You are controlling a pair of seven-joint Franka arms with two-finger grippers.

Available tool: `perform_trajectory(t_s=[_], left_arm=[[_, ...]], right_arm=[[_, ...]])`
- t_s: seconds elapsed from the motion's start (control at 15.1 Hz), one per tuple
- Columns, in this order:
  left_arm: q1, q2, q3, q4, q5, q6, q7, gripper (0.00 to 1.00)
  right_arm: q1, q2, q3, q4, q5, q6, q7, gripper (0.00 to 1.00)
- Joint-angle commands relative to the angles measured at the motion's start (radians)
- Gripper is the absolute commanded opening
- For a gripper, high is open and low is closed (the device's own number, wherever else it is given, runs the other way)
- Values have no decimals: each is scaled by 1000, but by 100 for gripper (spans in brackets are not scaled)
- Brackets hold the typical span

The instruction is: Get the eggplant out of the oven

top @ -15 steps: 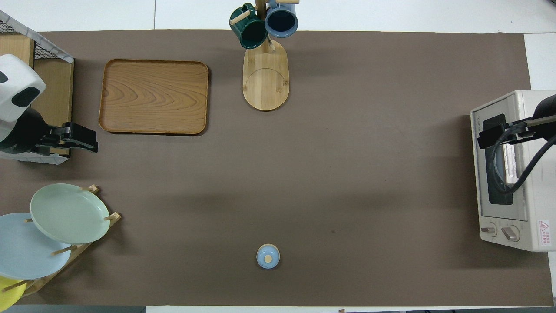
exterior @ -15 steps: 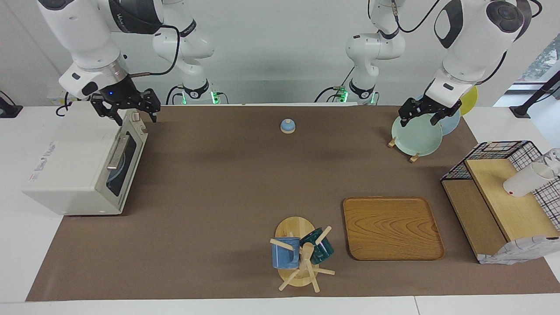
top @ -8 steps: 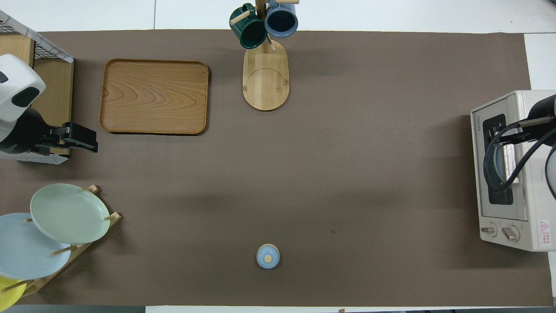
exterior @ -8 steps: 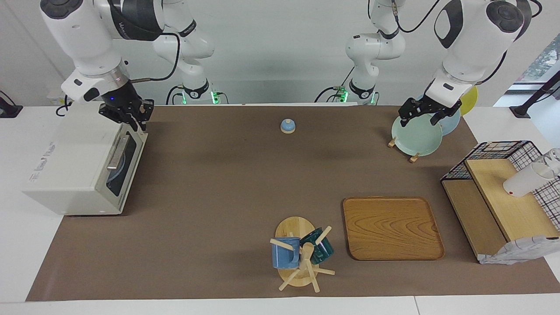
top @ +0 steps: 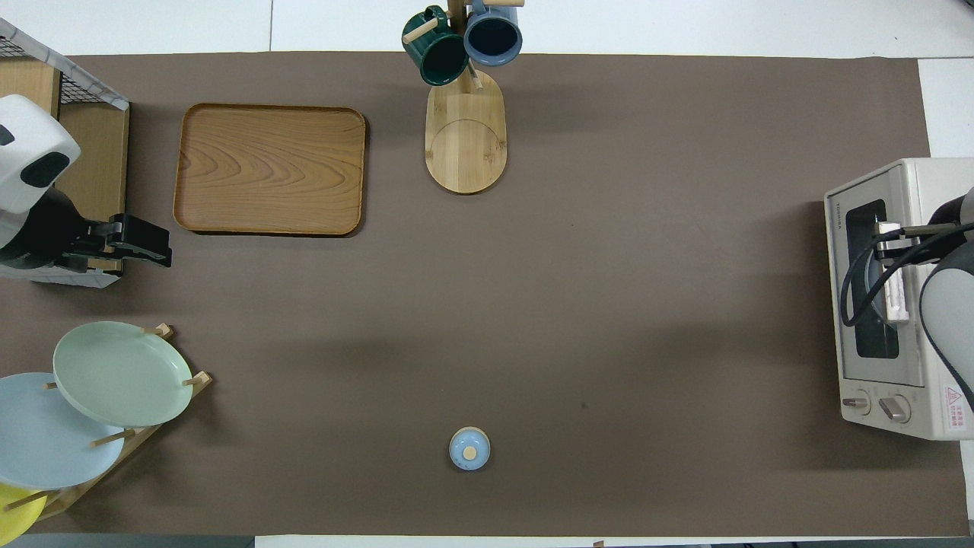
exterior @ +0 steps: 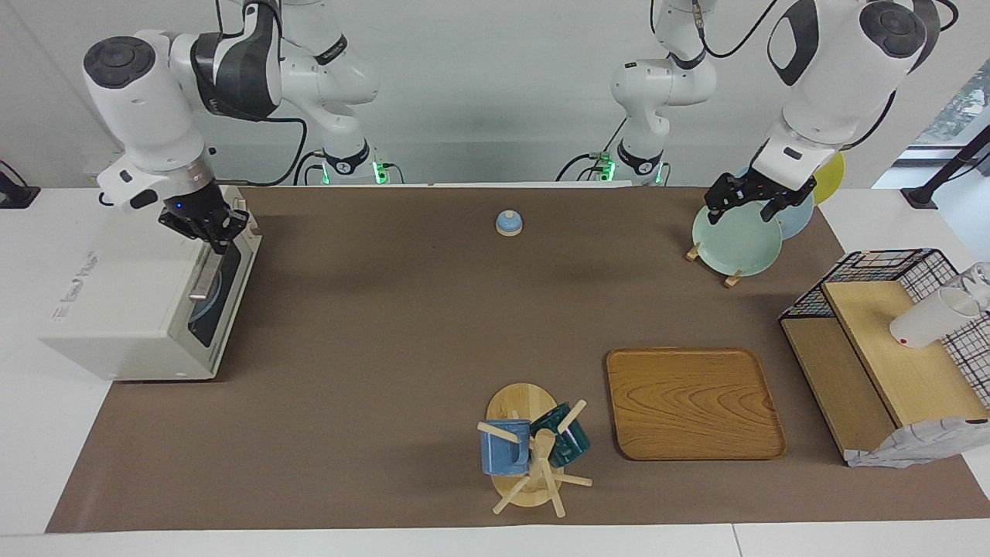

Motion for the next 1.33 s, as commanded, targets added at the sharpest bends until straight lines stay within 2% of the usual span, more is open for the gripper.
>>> perform_trajectory(t_s=[0.0, 0.33, 0.6, 0.73, 1.26], left_arm=[[9, -12, -5, -3, 2, -5, -7, 100], [9, -12, -5, -3, 2, -5, -7, 100], [10, -12, -5, -3, 2, -5, -7, 100], [9, -12, -5, -3, 2, -5, -7, 100], [10, -12, -5, -3, 2, -5, -7, 100]], right_arm=[[-10, -20, 7, -48, -17, 33, -21, 0], [-55, -12, 7, -93, -41, 102, -41, 0], [-56, -12, 7, -117, -41, 110, -41, 0], [-56, -12, 7, -157, -41, 151, -54, 0], [-75, -11, 7, -180, -40, 162, -64, 0]])
